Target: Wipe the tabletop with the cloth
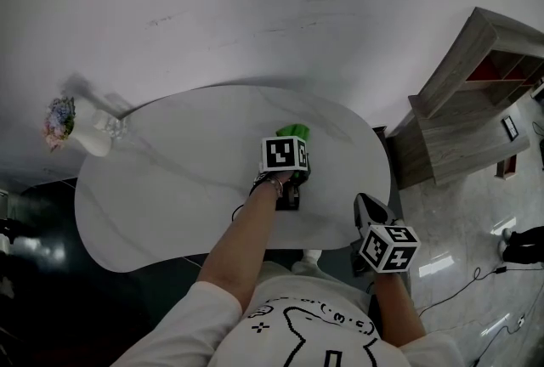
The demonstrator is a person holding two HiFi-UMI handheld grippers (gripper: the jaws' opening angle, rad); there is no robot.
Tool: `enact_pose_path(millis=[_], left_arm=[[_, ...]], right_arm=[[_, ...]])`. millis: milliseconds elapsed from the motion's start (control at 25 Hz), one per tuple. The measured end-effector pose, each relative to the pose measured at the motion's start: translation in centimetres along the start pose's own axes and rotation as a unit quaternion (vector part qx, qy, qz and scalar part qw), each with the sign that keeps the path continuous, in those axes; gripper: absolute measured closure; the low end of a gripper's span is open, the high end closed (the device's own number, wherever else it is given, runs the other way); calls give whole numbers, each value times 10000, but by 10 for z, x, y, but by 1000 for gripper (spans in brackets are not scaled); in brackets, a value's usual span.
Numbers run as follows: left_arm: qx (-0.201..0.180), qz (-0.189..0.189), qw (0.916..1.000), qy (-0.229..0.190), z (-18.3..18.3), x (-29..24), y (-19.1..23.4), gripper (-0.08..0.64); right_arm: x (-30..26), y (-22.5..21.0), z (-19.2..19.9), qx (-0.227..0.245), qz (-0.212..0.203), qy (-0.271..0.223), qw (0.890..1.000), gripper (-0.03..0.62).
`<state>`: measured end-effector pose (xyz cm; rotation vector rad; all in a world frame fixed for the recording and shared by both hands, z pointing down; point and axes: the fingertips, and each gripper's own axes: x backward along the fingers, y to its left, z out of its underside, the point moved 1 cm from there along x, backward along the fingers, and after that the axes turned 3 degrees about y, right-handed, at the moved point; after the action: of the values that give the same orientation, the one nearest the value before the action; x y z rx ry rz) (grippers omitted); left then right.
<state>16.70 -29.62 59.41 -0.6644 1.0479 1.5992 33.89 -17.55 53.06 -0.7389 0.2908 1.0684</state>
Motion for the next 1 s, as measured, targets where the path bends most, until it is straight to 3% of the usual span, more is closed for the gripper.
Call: enact_pose_path(millis=[1000], left_arm=[[-769, 391, 9961, 167, 4, -27, -80, 506]], right_arm=[[31, -34, 15, -341, 547, -148, 9978, 598]])
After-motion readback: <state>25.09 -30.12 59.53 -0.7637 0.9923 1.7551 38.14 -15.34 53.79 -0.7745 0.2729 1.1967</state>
